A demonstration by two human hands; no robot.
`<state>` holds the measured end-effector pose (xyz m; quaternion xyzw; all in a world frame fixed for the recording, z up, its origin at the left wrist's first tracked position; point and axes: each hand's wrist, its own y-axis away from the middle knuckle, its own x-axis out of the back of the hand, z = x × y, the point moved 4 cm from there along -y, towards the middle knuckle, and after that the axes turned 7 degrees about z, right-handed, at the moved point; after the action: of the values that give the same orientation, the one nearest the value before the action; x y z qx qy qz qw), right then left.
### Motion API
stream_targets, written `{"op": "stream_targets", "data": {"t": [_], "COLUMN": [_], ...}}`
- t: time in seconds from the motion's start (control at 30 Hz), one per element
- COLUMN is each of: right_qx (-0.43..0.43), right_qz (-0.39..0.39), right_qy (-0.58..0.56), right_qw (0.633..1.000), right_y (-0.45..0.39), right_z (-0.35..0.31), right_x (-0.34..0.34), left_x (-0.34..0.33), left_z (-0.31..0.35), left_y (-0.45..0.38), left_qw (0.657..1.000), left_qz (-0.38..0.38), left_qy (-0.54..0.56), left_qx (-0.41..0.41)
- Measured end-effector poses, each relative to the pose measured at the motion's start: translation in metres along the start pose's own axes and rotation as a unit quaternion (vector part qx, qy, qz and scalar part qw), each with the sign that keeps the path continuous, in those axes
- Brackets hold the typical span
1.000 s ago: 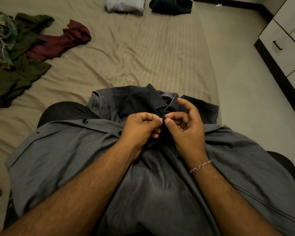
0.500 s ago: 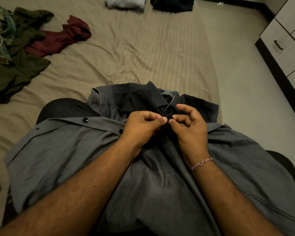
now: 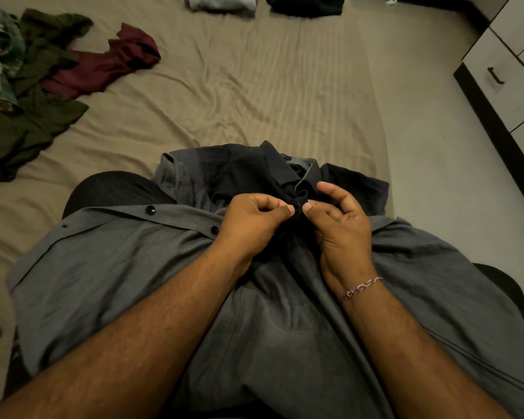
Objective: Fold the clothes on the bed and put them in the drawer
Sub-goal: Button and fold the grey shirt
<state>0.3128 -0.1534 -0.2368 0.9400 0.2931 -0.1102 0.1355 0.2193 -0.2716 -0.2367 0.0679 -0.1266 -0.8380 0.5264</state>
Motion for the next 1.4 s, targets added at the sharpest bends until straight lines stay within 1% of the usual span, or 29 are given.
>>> {"op": "stream_targets", "data": {"t": [0.1,0.2,0.27,0.37,0.53,0.63,0.7,0.8,0.97,1.13,1.2,1.3,1.4], "right_qx": [0.067,0.142,0.167,0.178,0.153,0.167,0.207,0.272,0.323,0.373,0.382,0.361,0.332], "right_qz": [0.006,-0.009,-0.025,-0.044,-0.035,-0.041,-0.051,-0.072,-0.11,-0.116,-0.106,-0.096,-0.114], "right_qy": [0.085,0.191,0.222,0.229,0.166,0.186,0.233,0.299,0.382,0.433,0.429,0.394,0.365], "right_qw": [0.994,0.971,0.96,0.956,0.974,0.967,0.949,0.912,0.859,0.812,0.812,0.84,0.862], "right_y": [0.001,0.001,0.003,0.005,0.004,0.002,0.003,0.007,0.008,0.013,0.014,0.011,0.008], "right_z": [-0.007,-0.015,-0.017,-0.016,-0.015,-0.014,-0.016,-0.023,-0.027,-0.021,-0.02,-0.023,-0.024], "right_x": [0.0,-0.002,-0.004,-0.006,-0.004,-0.003,-0.004,-0.007,-0.009,-0.015,-0.016,-0.014,-0.012], "left_x": [0.001,0.001,0.002,0.002,0.001,0.002,0.002,0.003,0.003,0.005,0.005,0.005,0.005], "left_z": [0.002,0.003,0.003,0.005,0.007,0.008,0.008,0.007,0.006,0.004,0.004,0.002,-0.002], "left_y": [-0.001,0.001,0.001,0.0,0.0,0.001,0.001,0.001,0.001,-0.001,-0.002,-0.002,-0.005], "left_qw": [0.999,0.999,0.999,0.999,0.998,0.998,0.998,0.999,1.0,0.998,0.999,1.0,0.998], "left_qz": [0.022,0.014,0.013,0.017,0.032,0.037,0.038,0.029,0.004,0.011,0.004,-0.012,-0.027], "left_qy": [-0.033,-0.042,-0.048,-0.046,-0.043,-0.042,-0.043,-0.036,-0.028,-0.053,-0.043,-0.002,0.054], "left_qx": [0.0,0.003,0.0,-0.009,-0.028,-0.033,-0.031,-0.018,-0.008,-0.029,-0.031,-0.008,0.034]}}
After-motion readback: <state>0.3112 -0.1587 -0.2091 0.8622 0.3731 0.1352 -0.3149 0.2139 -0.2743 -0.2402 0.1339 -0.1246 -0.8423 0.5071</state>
